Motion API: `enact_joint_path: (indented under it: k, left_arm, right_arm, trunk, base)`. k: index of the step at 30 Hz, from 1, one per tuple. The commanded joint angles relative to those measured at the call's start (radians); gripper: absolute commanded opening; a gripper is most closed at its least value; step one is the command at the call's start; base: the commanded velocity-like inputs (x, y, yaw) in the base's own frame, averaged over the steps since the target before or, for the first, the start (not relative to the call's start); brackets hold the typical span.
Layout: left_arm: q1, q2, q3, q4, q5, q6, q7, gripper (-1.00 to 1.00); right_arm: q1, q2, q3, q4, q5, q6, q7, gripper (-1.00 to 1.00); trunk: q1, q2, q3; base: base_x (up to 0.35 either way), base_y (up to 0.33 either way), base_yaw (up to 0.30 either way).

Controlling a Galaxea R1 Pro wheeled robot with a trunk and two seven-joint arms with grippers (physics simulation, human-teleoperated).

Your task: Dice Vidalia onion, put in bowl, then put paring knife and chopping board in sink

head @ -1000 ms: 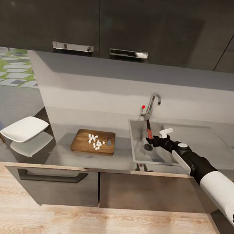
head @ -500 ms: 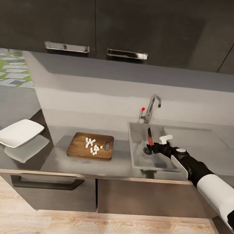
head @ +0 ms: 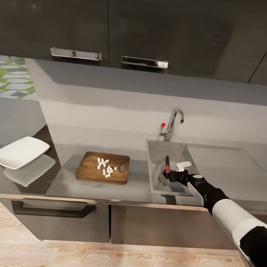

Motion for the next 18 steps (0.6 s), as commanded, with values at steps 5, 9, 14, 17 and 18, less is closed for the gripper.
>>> enact_joint_path:
  k: [5,9,14,17,18]
  left_arm:
    - [0.0,0.001,-0.009,-0.004,0.002,-0.001,0.01,1.0]
    - [0.0,0.001,-0.009,-0.004,0.002,-0.001,0.01,1.0]
    - [0.0,0.001,-0.009,-0.004,0.002,-0.001,0.01,1.0]
    - [0.0,0.001,-0.009,-0.004,0.002,-0.001,0.01,1.0]
    - [0.0,0.0,-0.009,-0.004,0.002,-0.001,0.01,1.0]
  right_arm:
    - [-0.001,0.002,0.004,0.009,-0.006,0.005,0.0,-1.0]
    - [-0.001,0.014,0.004,0.011,-0.006,0.005,-0.001,1.0]
    - [-0.001,0.02,0.003,0.01,-0.005,0.003,0.001,1.0]
    - [-0.001,0.019,0.002,0.01,-0.005,0.003,0.001,1.0]
    - [-0.001,0.019,0.002,0.009,-0.005,0.003,0.002,1.0]
  trunk:
    - [0.001,-0.002,-0.002]
    - [0.001,-0.002,-0.002]
    - [0.001,-0.002,-0.002]
    - [0.001,-0.002,-0.002]
    - [0.001,-0.002,-0.002]
  base:
    - [0.142,0.0,0.0]
    - [0.027,0.0,0.0]
    - [0.0,0.0,0.0]
    - [0.0,0.0,0.0]
    - [0.0,0.0,0.0]
